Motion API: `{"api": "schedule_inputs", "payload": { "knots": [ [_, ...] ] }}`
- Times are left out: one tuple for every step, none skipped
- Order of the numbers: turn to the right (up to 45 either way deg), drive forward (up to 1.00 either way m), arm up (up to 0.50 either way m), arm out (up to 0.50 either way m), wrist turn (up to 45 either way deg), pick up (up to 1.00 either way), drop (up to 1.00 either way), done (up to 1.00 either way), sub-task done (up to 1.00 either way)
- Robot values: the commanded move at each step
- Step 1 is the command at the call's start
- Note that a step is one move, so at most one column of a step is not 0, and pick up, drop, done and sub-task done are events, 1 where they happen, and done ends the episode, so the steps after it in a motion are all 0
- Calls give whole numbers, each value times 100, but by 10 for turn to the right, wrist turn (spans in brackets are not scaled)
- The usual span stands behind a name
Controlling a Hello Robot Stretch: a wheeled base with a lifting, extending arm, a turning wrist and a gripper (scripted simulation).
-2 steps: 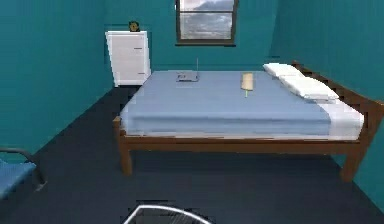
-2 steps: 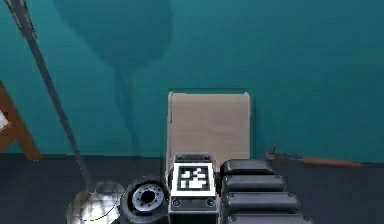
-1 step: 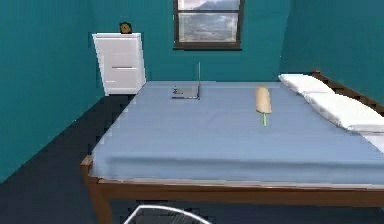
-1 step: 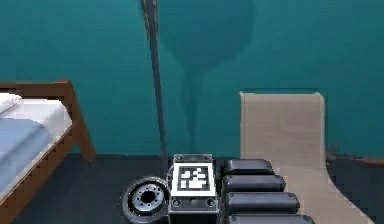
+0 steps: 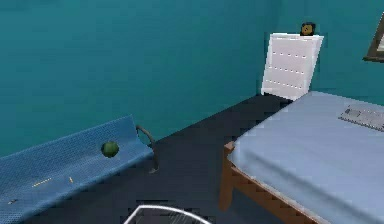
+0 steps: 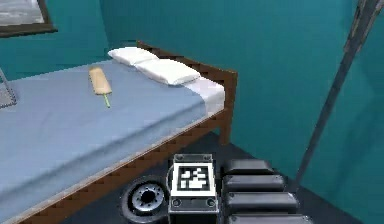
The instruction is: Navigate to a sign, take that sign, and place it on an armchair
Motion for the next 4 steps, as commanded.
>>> {"api": "schedule_inputs", "payload": {
  "knots": [
    [-30,0,0,0,0,0,0,0,0],
    [390,0,0,0,0,0,0,0,0],
    [-330,0,0,0,0,0,0,0,0],
    [270,0,0,0,0,0,0,0,0]
  ]
}}
